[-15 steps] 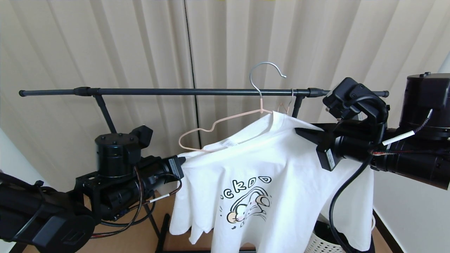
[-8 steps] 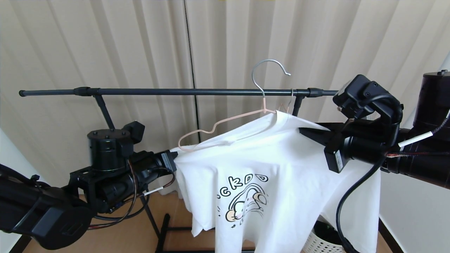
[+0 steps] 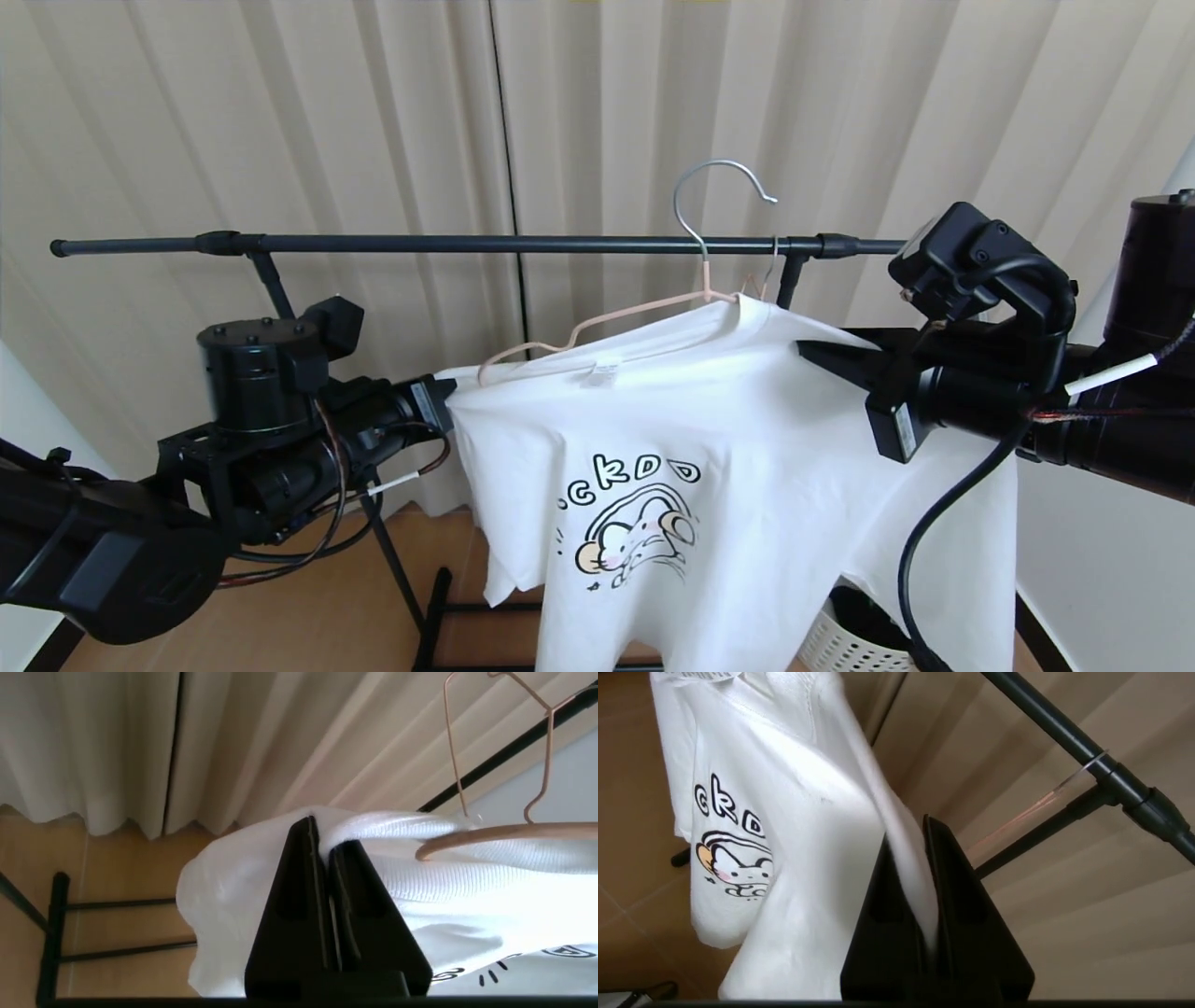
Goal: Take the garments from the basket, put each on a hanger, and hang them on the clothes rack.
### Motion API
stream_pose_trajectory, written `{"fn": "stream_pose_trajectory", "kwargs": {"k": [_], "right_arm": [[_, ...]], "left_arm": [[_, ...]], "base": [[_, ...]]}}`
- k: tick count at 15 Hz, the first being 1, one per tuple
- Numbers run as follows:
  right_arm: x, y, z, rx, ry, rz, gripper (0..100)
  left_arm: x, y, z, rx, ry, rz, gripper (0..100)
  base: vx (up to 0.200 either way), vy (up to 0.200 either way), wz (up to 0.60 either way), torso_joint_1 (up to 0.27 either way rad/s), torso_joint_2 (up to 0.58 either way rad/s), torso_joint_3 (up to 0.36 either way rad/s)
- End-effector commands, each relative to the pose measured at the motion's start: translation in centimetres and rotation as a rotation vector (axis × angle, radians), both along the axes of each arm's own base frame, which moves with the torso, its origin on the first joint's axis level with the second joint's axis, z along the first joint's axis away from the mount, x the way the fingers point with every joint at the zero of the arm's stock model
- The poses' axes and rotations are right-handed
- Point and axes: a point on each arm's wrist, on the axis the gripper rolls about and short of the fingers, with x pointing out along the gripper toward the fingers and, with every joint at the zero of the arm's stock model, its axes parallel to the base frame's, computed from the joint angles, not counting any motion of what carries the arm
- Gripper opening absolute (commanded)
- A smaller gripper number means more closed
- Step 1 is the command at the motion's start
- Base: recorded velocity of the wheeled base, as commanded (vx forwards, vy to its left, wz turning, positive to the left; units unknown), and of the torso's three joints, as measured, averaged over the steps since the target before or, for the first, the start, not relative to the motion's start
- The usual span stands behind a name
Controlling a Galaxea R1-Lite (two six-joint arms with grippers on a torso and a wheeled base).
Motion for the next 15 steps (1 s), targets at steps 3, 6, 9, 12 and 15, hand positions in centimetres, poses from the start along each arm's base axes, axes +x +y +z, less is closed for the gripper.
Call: {"fn": "stream_pose_trajectory", "kwargs": {"k": [3, 6, 9, 12, 15], "right_arm": [[0.1, -0.1, -0.5, -0.040, -0.002, 0.002, 0], [0.1, -0.2, -0.9, -0.085, -0.009, 0.013, 0], [0.0, -0.2, -1.2, -0.116, -0.012, 0.022, 0], [0.2, -0.7, -1.6, -0.154, -0.018, 0.012, 0], [0.2, -0.7, -1.8, -0.177, -0.027, 0.020, 0]], "left_arm": [[-1.0, 0.0, 1.7, 0.027, -0.039, -0.021, 0], [-1.2, -0.4, 4.0, 0.042, -0.027, -0.036, 0], [-1.2, -1.3, 5.1, 0.073, -0.014, -0.021, 0], [-2.2, -2.4, 5.8, 0.148, -0.057, -0.041, 0], [-2.5, -2.7, 5.8, 0.212, -0.065, -0.031, 0]], "base": [[0.000, 0.000, 0.00, 0.000, 0.00, 0.000], [0.000, 0.000, 0.00, 0.000, 0.00, 0.000], [0.000, 0.000, 0.00, 0.000, 0.00, 0.000], [0.000, 0.000, 0.00, 0.000, 0.00, 0.000], [0.000, 0.000, 0.00, 0.000, 0.00, 0.000]]}}
